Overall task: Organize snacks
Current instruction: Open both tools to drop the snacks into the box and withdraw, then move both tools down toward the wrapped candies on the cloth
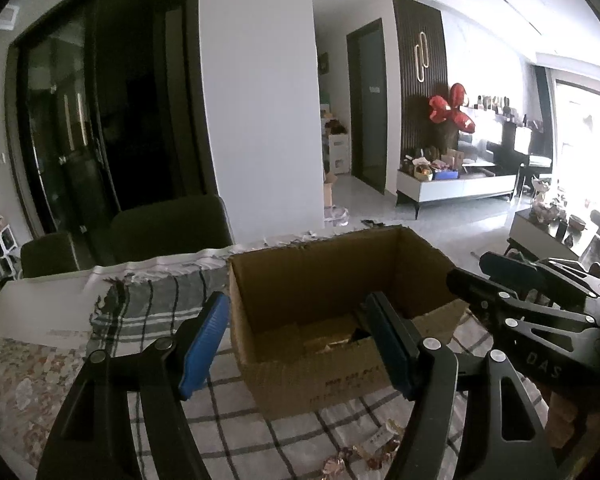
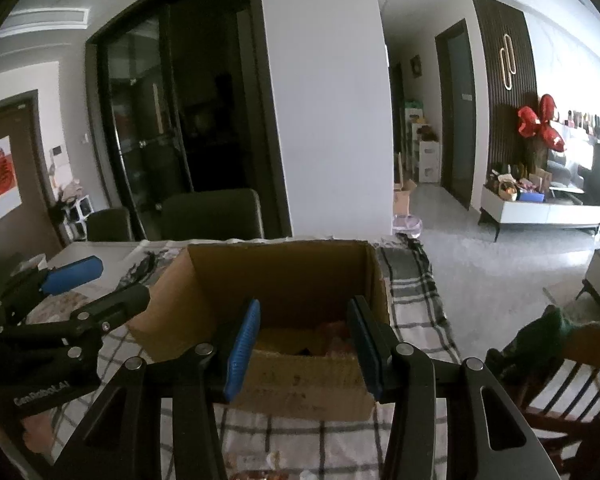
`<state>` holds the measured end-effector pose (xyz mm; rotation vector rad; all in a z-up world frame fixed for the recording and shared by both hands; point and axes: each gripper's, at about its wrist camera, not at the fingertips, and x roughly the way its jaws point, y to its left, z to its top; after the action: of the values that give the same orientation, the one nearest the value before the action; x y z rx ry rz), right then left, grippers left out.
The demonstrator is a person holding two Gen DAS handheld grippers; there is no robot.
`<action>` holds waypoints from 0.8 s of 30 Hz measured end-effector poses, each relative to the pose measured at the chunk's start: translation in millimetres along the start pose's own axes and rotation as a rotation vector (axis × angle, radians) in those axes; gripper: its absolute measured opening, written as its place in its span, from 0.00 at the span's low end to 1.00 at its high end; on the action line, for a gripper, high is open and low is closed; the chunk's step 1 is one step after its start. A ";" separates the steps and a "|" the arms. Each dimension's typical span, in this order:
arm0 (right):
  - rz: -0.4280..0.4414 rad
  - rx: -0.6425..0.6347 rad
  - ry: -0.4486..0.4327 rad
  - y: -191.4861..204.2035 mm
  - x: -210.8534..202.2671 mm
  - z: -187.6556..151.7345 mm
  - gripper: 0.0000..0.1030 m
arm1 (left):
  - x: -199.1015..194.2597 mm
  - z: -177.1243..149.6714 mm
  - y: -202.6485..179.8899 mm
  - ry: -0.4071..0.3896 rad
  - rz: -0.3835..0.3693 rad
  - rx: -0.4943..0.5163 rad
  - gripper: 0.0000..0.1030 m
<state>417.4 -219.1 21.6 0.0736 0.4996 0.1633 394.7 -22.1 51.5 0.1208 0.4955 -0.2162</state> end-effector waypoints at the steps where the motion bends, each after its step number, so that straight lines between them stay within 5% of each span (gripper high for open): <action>1: -0.001 -0.003 -0.006 1.7 -4.5 -1.4 0.45 | -4.1 -1.2 0.1 -0.007 -0.001 -0.001 0.68; 24: -0.016 -0.007 0.030 16.7 -46.4 -58.5 0.45 | -43.3 -67.5 -8.2 -0.002 0.001 0.059 0.68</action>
<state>346.7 -209.0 -5.9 0.0608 0.5291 0.1507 324.7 -11.2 13.0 0.1780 0.4868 -0.2303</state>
